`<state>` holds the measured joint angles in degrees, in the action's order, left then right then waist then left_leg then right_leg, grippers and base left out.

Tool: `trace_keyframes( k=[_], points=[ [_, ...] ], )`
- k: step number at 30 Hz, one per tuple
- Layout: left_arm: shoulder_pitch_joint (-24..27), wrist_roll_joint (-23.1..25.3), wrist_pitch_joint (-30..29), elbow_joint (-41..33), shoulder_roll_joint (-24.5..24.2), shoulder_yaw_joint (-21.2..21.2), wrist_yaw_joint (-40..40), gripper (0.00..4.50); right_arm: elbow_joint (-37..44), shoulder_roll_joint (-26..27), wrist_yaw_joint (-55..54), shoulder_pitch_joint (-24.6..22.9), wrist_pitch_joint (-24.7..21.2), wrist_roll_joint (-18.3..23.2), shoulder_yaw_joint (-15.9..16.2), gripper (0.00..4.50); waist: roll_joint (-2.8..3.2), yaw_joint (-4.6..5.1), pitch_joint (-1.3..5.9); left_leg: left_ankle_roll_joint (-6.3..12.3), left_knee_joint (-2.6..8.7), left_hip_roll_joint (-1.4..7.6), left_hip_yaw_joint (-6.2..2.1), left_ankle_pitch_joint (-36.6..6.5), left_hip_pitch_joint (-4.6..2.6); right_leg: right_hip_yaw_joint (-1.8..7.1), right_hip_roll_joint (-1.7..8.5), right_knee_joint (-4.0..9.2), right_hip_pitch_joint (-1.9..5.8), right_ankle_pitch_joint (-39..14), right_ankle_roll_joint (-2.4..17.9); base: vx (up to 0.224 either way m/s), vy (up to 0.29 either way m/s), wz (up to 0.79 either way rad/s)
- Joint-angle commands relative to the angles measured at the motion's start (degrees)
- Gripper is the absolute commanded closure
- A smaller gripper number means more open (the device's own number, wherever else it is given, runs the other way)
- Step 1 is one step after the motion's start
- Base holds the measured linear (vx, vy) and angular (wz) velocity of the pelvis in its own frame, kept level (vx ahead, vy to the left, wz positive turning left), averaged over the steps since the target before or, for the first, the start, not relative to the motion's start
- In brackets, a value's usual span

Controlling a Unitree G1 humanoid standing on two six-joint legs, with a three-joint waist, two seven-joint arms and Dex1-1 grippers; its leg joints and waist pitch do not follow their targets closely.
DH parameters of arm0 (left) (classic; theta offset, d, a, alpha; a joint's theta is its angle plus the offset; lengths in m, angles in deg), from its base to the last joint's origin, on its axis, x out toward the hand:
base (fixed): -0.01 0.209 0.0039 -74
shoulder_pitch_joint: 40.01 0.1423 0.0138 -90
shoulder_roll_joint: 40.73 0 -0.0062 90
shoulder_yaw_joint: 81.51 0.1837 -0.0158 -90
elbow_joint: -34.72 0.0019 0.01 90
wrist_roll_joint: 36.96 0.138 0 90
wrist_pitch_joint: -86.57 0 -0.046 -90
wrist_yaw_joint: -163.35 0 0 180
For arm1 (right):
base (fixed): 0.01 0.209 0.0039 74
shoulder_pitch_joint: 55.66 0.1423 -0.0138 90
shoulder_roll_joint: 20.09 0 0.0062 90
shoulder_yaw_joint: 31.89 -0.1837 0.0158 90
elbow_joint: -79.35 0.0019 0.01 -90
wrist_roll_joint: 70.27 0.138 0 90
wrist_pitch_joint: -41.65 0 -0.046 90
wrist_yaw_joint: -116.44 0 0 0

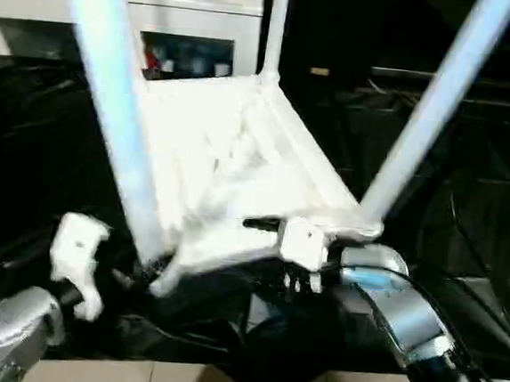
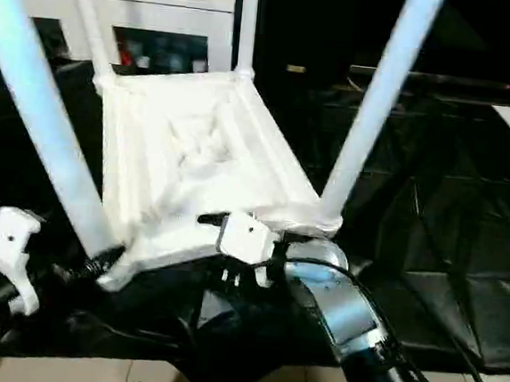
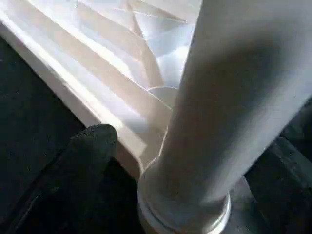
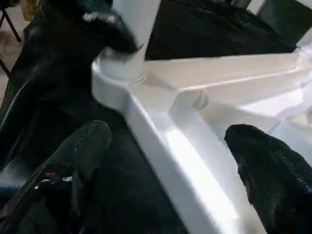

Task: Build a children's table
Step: Flip table

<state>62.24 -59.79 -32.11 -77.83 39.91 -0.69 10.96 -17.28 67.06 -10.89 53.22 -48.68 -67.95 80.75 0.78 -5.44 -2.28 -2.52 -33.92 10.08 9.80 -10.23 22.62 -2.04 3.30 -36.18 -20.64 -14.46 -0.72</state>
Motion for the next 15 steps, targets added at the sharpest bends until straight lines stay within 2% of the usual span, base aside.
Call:
trace_keyframes(
  k=[1,3,5,6,8,9,11,12,15],
  points=[
    [-0.79,1.83,1.60,0.37,1.16,-2.69,-3.81,0.07,2.70,-0.25,-0.73,-1.23,-1.35,1.50,-1.91,0.17,0.90,-0.21,2.70,-0.54,4.47,3.21,-1.58,-13.84,-1.58,2.41,3.97,4.10,1.13,2.45,9.96,0.000,0.000,0.00],
    [-1.55,3.57,2.03,1.41,2.39,-4.25,-6.21,0.07,4.25,0.05,-1.80,-2.70,-2.40,2.81,-3.04,0.17,0.64,-0.20,2.72,-0.40,4.51,3.19,-1.58,-14.18,-1.64,2.36,3.96,4.19,1.15,1.53,9.92,0.000,0.000,0.00],
    [-1.84,3.91,2.11,1.75,2.77,-4.80,-7.22,0.07,4.87,0.24,-2.42,-3.27,-2.86,3.33,-3.54,0.17,0.72,-0.27,2.62,-0.46,4.50,3.16,-1.57,-14.98,-1.66,2.43,4.11,4.37,1.02,-0.77,9.84,0.000,0.000,0.00],
    [-2.75,4.18,1.83,2.33,4.22,-6.65,-10.77,0.07,6.34,1.80,-5.75,-5.18,-4.63,4.84,-5.79,0.17,0.74,-0.33,2.62,-0.56,4.56,3.20,-1.63,-15.08,-1.65,2.42,4.18,4.41,1.04,-1.79,9.63,0.000,0.000,0.00],
    [-3.53,4.01,1.90,2.20,5.73,-7.20,-13.32,0.07,7.15,3.40,-8.65,-6.56,-6.53,6.09,-7.59,0.17,0.89,-0.32,2.63,-1.15,4.66,3.23,-1.71,-15.52,-1.76,2.44,4.13,4.49,0.90,-2.01,9.77,0.000,0.000,0.00],
    [-4.17,4.22,2.22,1.98,6.96,-6.76,-15.03,0.07,7.76,4.50,-10.20,-7.55,-7.97,7.18,-8.67,0.17,1.22,-0.42,2.70,-1.36,4.70,3.18,-1.83,-15.91,-1.81,2.36,4.11,4.44,0.81,-2.44,9.77,0.000,0.000,0.00],
    [-4.56,4.20,2.27,1.86,7.64,-6.28,-15.66,0.07,8.11,4.80,-10.61,-7.98,-8.42,7.48,-8.98,0.17,1.01,-0.44,2.64,-1.45,4.72,3.21,-1.80,-16.38,-1.77,2.40,4.13,4.57,0.78,-2.80,9.59,0.000,0.000,0.00],
    [-4.93,4.25,2.39,1.79,8.38,-5.82,-16.08,0.07,8.50,4.96,-10.72,-8.33,-8.71,7.63,-9.11,0.17,1.20,-0.60,2.67,-1.66,4.69,3.21,-1.82,-16.40,-1.76,2.41,4.17,4.57,0.77,-2.93,9.39,0.000,0.000,0.00],
    [-6.68,5.00,1.01,2.46,11.04,-3.59,-17.63,0.07,9.20,5.49,-11.01,-9.00,-9.47,8.72,-9.24,0.17,1.06,-0.75,2.72,-1.95,4.65,3.20,-1.76,-15.86,-1.70,2.46,4.21,4.57,0.82,-2.05,8.96,0.000,0.000,0.00]
  ],
)
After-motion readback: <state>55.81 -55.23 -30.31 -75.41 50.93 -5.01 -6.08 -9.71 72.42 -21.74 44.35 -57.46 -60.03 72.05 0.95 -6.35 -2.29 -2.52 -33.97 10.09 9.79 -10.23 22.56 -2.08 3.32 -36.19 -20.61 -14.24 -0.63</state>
